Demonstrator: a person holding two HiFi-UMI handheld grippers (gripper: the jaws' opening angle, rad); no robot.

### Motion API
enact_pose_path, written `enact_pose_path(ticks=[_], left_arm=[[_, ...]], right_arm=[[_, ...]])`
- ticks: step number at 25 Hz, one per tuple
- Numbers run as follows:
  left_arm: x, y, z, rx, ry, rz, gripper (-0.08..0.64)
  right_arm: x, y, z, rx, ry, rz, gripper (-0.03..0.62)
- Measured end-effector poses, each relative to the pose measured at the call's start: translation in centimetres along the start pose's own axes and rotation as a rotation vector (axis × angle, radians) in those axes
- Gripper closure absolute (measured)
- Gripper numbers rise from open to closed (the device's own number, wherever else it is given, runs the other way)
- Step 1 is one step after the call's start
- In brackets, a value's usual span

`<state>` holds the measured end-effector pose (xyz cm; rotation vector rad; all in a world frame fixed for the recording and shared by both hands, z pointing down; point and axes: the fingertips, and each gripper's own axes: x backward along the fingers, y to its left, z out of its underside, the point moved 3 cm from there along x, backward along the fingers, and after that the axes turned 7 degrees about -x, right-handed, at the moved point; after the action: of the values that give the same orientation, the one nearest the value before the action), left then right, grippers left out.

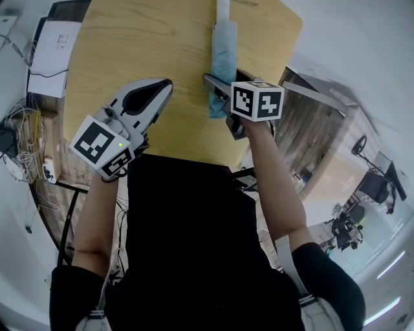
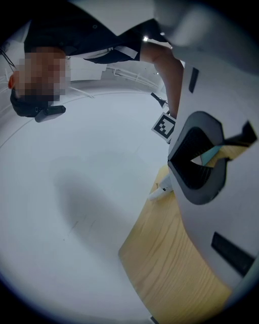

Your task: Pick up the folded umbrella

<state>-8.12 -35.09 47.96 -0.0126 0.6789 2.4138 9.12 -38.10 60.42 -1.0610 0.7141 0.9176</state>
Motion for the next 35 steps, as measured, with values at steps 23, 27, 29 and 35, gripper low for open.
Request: enact_pose_path(ticks=[23, 27, 29, 35], left_arm=[[0.4, -1.2, -0.2, -0.027, 0.002, 0.011, 0.549], [1.3, -0.9, -0.1, -0.028, 0.001, -0.004, 0.549], [1.7, -1.0, -0.2, -0.028, -0.004, -0.006, 0.549], [2.3, -2.3, -2.0, -0.060, -0.029, 0.008, 0.549]], right_arm=[[0.8, -0.6, 0.2, -0.051, -0.049, -0.001, 0.301], [1.4, 0.1, 0.5, -0.061, -0.047, -0.033, 0.311], [1.9, 0.5, 0.6, -0.055, -0.052, -0.048, 0.314], [5.0, 3.0, -0.2, -0.024, -0.110, -0.120, 0.316]])
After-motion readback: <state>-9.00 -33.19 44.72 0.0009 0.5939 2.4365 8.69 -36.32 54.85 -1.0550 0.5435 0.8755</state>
